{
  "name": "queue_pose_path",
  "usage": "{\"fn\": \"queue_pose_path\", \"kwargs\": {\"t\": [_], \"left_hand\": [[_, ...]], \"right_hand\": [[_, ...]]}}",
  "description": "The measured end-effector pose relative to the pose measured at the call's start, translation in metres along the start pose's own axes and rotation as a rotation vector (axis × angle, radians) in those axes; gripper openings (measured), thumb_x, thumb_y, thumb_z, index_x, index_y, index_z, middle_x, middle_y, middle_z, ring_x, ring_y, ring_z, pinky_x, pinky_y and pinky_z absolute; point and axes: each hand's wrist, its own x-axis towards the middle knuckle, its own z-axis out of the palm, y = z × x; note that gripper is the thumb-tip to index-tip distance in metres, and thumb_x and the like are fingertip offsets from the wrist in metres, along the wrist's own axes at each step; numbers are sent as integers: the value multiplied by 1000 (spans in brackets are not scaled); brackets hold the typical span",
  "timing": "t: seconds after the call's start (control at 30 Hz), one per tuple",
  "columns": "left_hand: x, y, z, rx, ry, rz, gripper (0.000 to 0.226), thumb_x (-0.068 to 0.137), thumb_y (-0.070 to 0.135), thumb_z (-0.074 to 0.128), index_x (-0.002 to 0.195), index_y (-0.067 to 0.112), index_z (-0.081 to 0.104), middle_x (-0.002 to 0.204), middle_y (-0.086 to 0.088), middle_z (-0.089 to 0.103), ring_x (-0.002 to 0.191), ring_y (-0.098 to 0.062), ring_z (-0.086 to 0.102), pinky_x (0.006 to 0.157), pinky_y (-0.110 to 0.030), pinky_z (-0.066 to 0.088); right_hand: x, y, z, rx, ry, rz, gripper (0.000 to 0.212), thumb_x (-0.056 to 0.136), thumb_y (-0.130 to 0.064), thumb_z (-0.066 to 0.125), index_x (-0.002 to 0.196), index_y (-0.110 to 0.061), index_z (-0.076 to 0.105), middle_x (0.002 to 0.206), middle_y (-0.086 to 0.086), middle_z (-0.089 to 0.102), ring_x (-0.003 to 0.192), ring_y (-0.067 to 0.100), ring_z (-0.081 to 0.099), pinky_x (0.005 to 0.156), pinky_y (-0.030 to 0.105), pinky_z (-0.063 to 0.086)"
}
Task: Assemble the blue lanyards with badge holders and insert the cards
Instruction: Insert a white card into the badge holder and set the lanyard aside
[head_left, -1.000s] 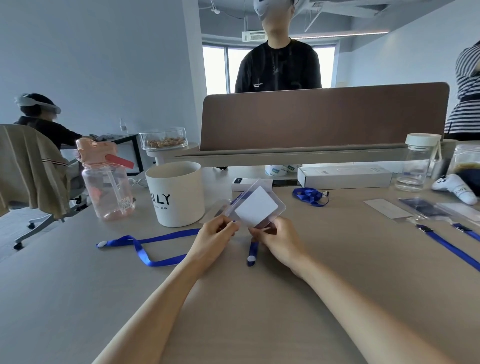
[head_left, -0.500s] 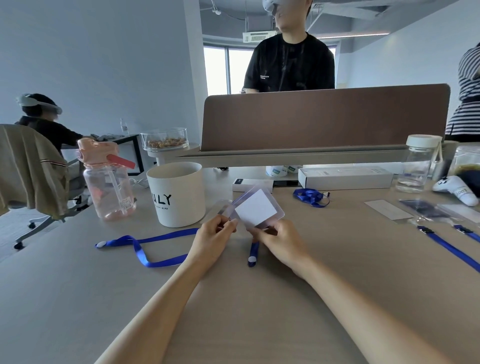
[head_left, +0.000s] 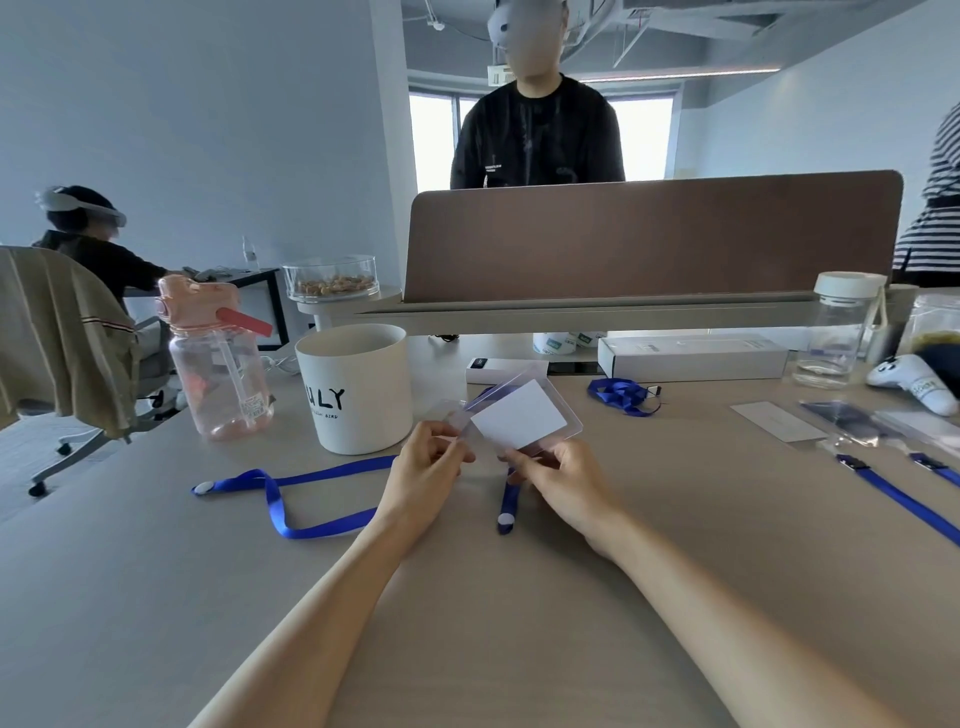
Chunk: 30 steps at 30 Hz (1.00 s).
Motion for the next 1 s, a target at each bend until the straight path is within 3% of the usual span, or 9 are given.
{"fn": "queue_pose_path", "kwargs": {"t": [0.1, 0.23, 0.3, 0.4, 0.53, 0.67, 0.83, 1.0], "left_hand": [[2, -3, 0, 52, -1, 1, 28, 89, 35, 62, 111, 27, 48, 88, 6, 71, 89, -13, 62, 86, -33, 46], [4, -5, 0, 92, -4, -7, 31, 88, 28, 63, 114, 30, 45, 92, 5, 70, 99, -18, 61, 93, -35, 45], [3, -5, 1, 111, -12, 14, 30, 90, 27, 62, 116, 28, 46, 89, 8, 71, 100, -17, 61, 94, -33, 44], [-1, -2, 2, 152, -40, 63, 28, 95, 25, 57, 120, 25, 45, 88, 12, 72, 95, -12, 62, 86, -26, 44], [-1, -2, 3, 150, -45, 65, 32, 95, 26, 57, 123, 24, 42, 88, 12, 72, 90, -9, 62, 86, -25, 42], [-1, -1, 4, 164, -61, 50, 35, 95, 29, 56, 125, 25, 39, 86, 13, 71, 101, -12, 59, 90, -28, 38], [-4, 2, 4, 170, -99, 41, 34, 96, 28, 56, 125, 24, 39, 87, 10, 72, 96, -3, 58, 79, -19, 35], [-6, 2, 5, 180, -110, 44, 31, 96, 26, 55, 124, 23, 42, 88, 5, 72, 80, 5, 60, 67, -7, 40]], "right_hand": [[0, 0, 0, 1, -1, -1, 11, 91, -27, 66, 91, -19, 74, 84, -3, 76, 77, 4, 69, 75, 18, 49], [0, -2, 0, 41, 49, -5, 1, 91, -23, 65, 91, -24, 65, 90, -2, 74, 84, 10, 69, 71, 20, 49], [0, -4, -1, 60, 121, 19, 6, 90, -27, 66, 92, -24, 61, 92, 7, 73, 86, 17, 68, 69, 22, 47], [1, -5, -3, 98, 234, 37, 18, 88, -30, 67, 96, -17, 60, 92, 12, 70, 75, 14, 61, 62, 19, 43], [4, 0, -7, 164, 331, 28, 46, 88, -25, 67, 128, -22, 47, 90, 0, 65, 82, 8, 61, 67, 18, 42], [9, 9, -12, 36, 402, 120, 57, 87, -26, 65, 138, -23, 40, 111, -1, 60, 98, 15, 58, 80, 26, 41], [10, 12, -12, -293, 398, 53, 41, 87, -20, 61, 126, -25, 52, 128, 3, 47, 126, 20, 40, 104, 40, 37], [5, 9, 0, -484, 210, -271, 16, 87, -16, 62, 98, -26, 68, 108, -6, 60, 109, 15, 52, 95, 40, 43]]}}
